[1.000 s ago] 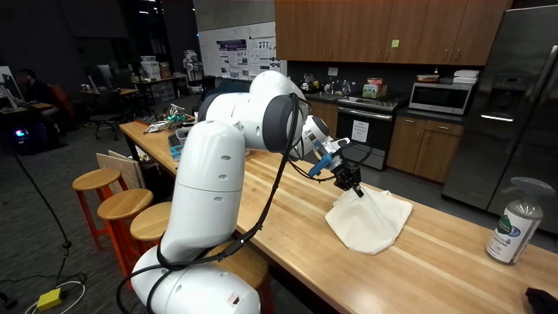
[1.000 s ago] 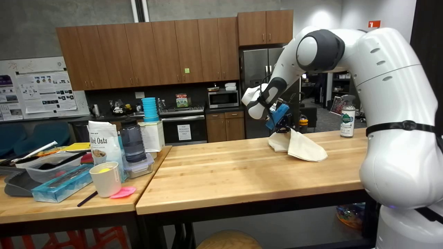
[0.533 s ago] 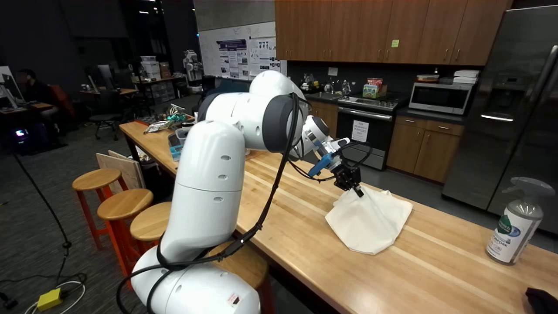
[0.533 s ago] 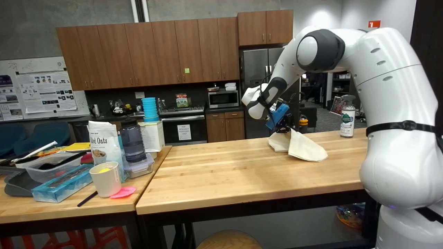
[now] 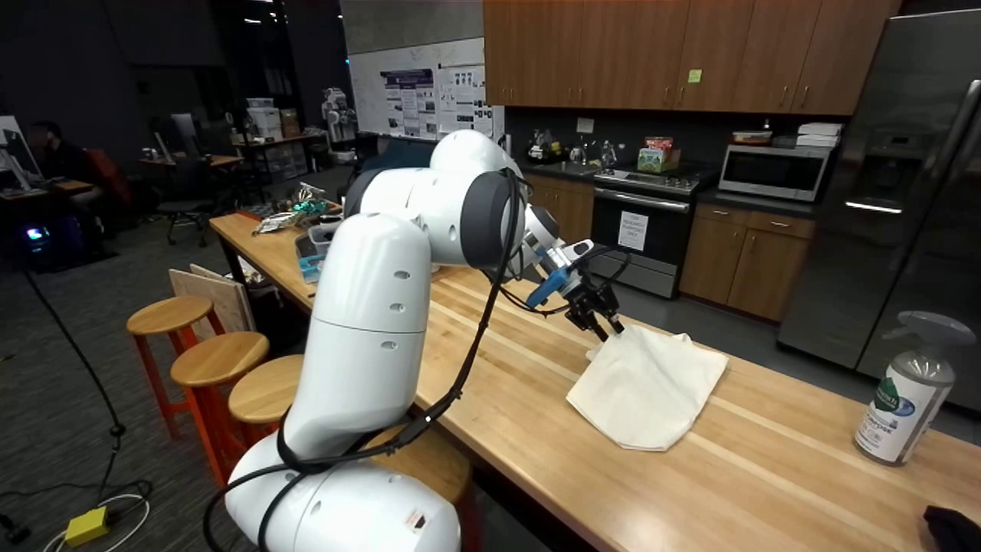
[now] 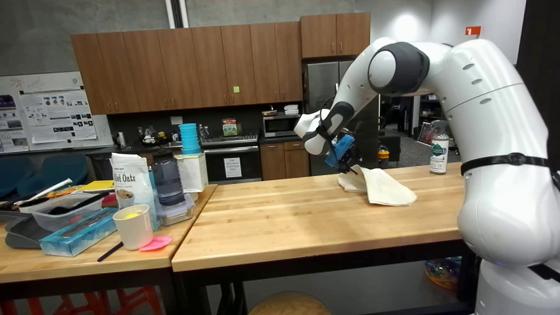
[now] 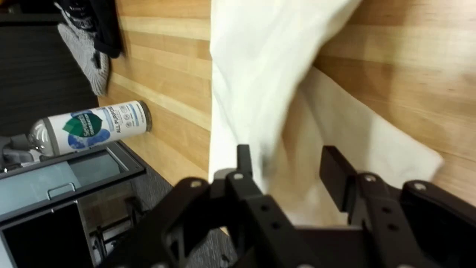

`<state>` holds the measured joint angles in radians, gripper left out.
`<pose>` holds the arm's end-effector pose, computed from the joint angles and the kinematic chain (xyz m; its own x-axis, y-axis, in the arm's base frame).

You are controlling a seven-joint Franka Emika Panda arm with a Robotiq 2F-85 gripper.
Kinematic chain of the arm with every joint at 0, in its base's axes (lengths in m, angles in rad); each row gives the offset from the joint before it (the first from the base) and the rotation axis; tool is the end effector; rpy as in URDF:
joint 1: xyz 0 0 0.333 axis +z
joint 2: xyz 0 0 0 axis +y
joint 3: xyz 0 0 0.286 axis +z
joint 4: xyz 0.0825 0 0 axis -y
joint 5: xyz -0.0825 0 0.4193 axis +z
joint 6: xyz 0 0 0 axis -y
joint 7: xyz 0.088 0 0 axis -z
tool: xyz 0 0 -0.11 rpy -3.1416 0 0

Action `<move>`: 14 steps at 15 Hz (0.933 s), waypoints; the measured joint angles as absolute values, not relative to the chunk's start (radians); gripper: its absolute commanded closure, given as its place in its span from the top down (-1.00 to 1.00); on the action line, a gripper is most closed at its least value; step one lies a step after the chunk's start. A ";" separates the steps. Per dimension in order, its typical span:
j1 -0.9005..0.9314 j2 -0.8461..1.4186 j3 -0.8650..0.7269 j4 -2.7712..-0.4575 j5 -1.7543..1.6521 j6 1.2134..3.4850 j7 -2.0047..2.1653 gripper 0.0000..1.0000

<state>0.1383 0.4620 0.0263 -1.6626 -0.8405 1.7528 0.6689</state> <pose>0.6619 0.0389 0.2928 0.9863 -0.1517 0.0642 -0.1483 -0.6481 0.7470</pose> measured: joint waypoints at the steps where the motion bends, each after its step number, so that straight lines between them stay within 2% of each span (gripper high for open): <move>1: 0.160 0.478 0.034 -1.650 -0.841 1.763 0.661 0.76; 2: 0.179 0.493 0.041 -1.639 -0.841 1.774 0.651 0.92; 3: 0.196 0.506 0.047 -1.633 -0.841 1.786 0.642 0.99; 9: 0.172 0.497 0.010 -1.684 -0.839 1.820 0.613 1.00; 14: 0.100 0.351 -0.057 -1.778 -0.866 1.819 0.623 1.00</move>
